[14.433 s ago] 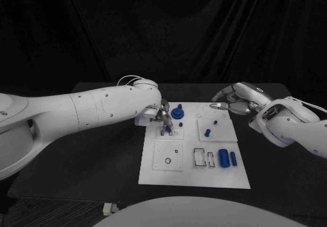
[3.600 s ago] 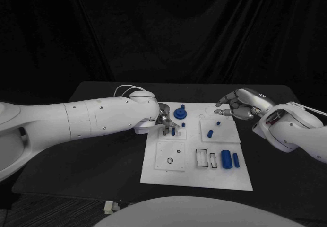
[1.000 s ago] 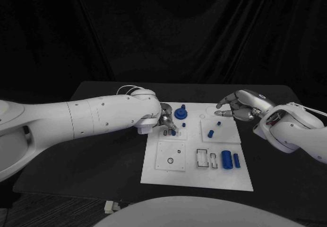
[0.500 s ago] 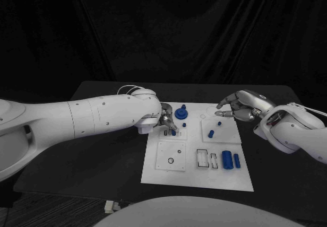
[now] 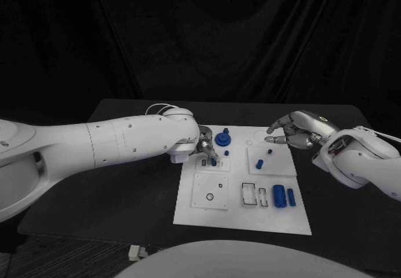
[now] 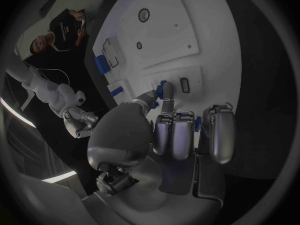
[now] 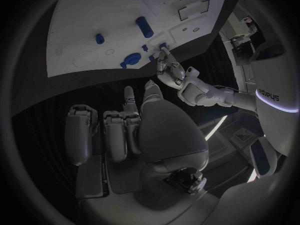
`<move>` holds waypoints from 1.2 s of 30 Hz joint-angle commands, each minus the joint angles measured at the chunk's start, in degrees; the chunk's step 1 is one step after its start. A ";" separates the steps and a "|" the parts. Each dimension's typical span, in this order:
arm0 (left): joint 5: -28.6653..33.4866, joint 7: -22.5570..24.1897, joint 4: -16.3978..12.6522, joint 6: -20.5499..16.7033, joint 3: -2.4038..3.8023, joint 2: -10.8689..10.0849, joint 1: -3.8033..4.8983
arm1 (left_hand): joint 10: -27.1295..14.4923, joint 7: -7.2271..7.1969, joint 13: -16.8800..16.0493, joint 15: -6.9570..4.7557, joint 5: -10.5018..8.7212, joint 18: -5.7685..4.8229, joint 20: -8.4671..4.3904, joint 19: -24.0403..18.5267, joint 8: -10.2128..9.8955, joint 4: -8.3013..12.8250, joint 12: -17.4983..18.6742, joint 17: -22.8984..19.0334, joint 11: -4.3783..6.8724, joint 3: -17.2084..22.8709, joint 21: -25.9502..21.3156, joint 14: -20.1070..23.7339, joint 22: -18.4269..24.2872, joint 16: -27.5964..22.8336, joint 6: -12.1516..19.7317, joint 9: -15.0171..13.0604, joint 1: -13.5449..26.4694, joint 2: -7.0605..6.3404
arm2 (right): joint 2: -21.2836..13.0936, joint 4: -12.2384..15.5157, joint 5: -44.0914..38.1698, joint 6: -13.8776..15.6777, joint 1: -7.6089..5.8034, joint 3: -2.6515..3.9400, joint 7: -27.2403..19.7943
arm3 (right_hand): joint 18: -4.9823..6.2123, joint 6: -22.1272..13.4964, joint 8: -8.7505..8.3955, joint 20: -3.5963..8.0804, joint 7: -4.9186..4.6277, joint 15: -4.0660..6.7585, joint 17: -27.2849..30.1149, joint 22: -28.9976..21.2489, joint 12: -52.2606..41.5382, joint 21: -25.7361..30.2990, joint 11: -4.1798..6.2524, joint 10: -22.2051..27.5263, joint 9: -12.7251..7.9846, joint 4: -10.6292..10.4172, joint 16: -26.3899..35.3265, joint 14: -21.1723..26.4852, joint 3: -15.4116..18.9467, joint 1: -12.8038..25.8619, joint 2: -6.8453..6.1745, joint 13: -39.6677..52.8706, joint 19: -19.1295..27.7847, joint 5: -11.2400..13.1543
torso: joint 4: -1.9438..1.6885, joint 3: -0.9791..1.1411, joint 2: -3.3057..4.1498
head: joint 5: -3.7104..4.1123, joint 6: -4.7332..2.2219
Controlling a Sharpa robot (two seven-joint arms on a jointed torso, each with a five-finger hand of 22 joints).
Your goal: Assemble the parts on the task board
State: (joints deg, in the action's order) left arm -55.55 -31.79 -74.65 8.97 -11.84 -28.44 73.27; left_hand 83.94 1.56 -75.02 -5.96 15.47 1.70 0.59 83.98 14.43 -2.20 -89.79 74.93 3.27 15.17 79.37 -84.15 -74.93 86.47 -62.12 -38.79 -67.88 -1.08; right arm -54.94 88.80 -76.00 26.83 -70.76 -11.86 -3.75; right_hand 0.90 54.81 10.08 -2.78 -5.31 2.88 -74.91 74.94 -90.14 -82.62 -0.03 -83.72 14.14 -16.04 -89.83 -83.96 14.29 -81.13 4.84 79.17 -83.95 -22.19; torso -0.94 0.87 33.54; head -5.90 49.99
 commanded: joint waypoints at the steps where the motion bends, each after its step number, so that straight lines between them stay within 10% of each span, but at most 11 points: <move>1: 0.37 -0.64 0.12 3.08 -0.38 0.24 -0.39 | 6.06 0.04 -14.98 0.04 -0.27 1.01 -0.01 0.23 0.16 8.60 -0.21 11.87 -0.32 9.44 -0.39 -5.01 -8.44 -0.19 0.83 -0.20 1.54 0.24 | -0.05 0.01 -0.41 -0.43 0.13 0.04 1.04 | 1.16 0.37 -0.24 -0.44 0.08 0.32 -15.09 12.31 0.14 0.33 -0.08 -6.28 -0.08 0.15 -0.17 -6.04 0.24 -0.86 0.29 10.83 -1.41 -0.42 | -0.01 0.00 -0.02 | 0.06 0.01; 36: 0.25 -1.07 2.58 7.03 -0.38 1.70 -0.40 | 6.06 -0.36 -14.98 -0.04 -2.63 1.05 -0.03 0.29 2.38 6.04 -0.21 12.17 -0.14 9.19 -0.79 -5.07 -8.73 0.15 2.67 -4.25 8.14 -0.08 | -0.05 -0.09 -0.42 -0.73 0.14 0.04 1.07 | 1.29 0.44 -0.37 -0.48 0.05 0.28 -15.09 12.15 0.14 0.85 -0.11 -6.28 -0.16 0.32 -0.17 -6.04 0.36 -1.80 0.35 10.83 -1.15 -2.40 | -0.01 0.01 0.00 | -0.22 0.01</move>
State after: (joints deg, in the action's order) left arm -55.35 -31.84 -72.03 12.56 -11.72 -26.84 73.41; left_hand 83.93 1.14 -75.02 -5.94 12.91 1.70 0.60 83.98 16.65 2.52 -89.79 74.91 3.27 22.74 78.95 -84.15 -74.91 86.47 -59.81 -42.77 -60.11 -1.31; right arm -54.96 88.71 -76.03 26.44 -70.75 -11.86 -3.60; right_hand 1.42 54.85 10.08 -2.78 -5.36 2.77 -74.91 74.92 -90.20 -82.04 -0.21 -83.53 14.05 -15.88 -89.83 -83.86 14.45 -82.79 5.43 85.18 -83.95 -24.39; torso -0.94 0.87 33.54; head -6.14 49.99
